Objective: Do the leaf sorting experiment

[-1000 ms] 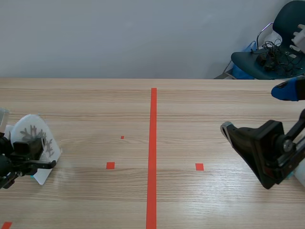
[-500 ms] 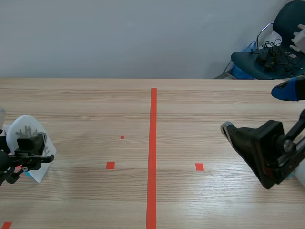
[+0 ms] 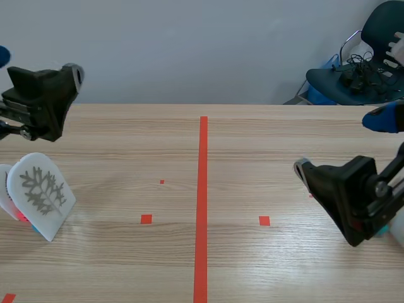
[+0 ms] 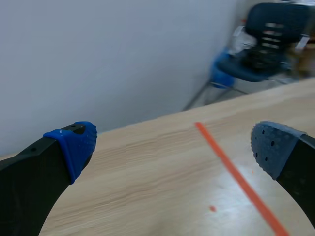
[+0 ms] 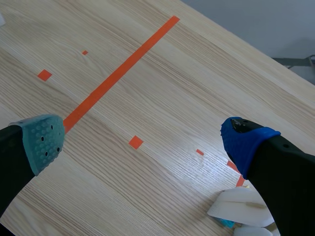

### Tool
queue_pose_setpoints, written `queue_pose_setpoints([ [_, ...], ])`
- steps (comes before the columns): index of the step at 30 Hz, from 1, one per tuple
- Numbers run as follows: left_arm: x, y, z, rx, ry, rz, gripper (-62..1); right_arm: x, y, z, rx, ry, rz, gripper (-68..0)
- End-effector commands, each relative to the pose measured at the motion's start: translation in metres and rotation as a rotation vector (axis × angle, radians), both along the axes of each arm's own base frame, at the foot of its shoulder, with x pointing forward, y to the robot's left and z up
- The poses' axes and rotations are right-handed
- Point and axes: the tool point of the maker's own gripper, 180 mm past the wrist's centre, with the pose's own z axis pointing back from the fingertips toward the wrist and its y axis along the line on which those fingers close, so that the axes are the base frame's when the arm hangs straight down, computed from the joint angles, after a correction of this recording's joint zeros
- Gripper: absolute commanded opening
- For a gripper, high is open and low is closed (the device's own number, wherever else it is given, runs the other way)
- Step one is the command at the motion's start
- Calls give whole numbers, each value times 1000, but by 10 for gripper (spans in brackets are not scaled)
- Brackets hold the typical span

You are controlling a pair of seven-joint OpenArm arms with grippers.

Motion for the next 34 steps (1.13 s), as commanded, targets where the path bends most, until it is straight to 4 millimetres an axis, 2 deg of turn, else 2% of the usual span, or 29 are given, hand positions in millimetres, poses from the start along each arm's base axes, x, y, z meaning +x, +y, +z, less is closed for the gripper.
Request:
queue_pose_setpoints([
  [1,-13,-2,-23,-39,88,-13,14,6,-4,7,8,-29,-23,4],
  [9,-62,-39,-44,-35,252,-159,14,5,-1,9,43,-28,-18,4],
  [14,-67,-39,-50,-25,277,-162,14,5,0,10,58,-26,-16,4],
  [34,-66,-40,-45,-37,253,-165,14,6,0,11,58,-31,-16,4],
])
